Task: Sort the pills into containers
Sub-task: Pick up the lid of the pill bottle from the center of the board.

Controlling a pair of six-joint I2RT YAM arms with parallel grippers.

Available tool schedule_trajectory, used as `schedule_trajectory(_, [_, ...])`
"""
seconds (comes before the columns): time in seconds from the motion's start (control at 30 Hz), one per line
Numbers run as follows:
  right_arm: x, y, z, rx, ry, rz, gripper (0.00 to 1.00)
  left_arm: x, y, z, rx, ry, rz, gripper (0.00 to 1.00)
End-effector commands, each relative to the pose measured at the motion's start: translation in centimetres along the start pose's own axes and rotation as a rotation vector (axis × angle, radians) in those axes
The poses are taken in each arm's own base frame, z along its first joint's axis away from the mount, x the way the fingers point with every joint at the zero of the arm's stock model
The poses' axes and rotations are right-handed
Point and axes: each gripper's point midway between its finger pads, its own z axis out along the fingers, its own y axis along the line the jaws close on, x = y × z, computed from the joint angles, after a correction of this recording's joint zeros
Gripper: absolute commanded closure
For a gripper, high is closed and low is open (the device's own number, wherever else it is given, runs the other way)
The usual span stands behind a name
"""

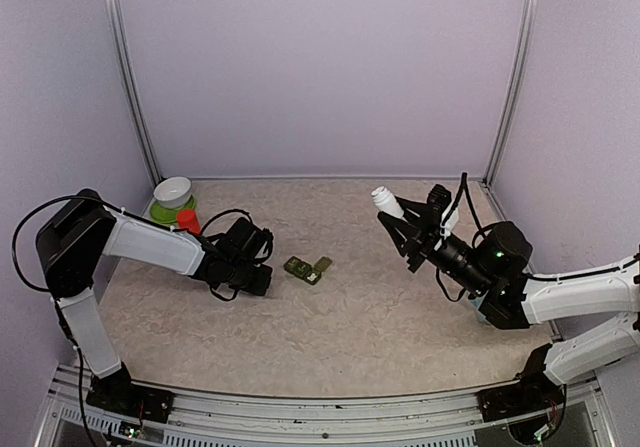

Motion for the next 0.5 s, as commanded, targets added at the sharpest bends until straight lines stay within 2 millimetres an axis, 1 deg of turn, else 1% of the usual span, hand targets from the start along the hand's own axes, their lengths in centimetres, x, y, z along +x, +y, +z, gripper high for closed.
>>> schedule_trajectory(0.0, [-0.7, 0.1, 0.6, -0.002, -0.016, 0.001, 0.91, -0.4, -0.5, -0.5, 0.034, 0.001, -0.007, 0.75])
schedule_trajectory(0.07, [-0.7, 0.4, 0.7, -0.020, -0.015, 0.000, 0.91, -1.1, -1.1, -1.1, 0.063, -0.016, -0.007, 0.75])
schedule_trajectory(0.2, [-0.4, 1.1, 0.9, -0.056, -0.006, -0.002, 0.91, -3.4, -3.1, -3.3, 0.182, -0.082, 0.001, 0.76])
schedule_trajectory(0.47, [-0.1, 1.8, 1.1, -0.099, -0.001, -0.002, 0.91, -8.9, -7.7, -10.7, 0.482, -0.276, 0.020, 0.76])
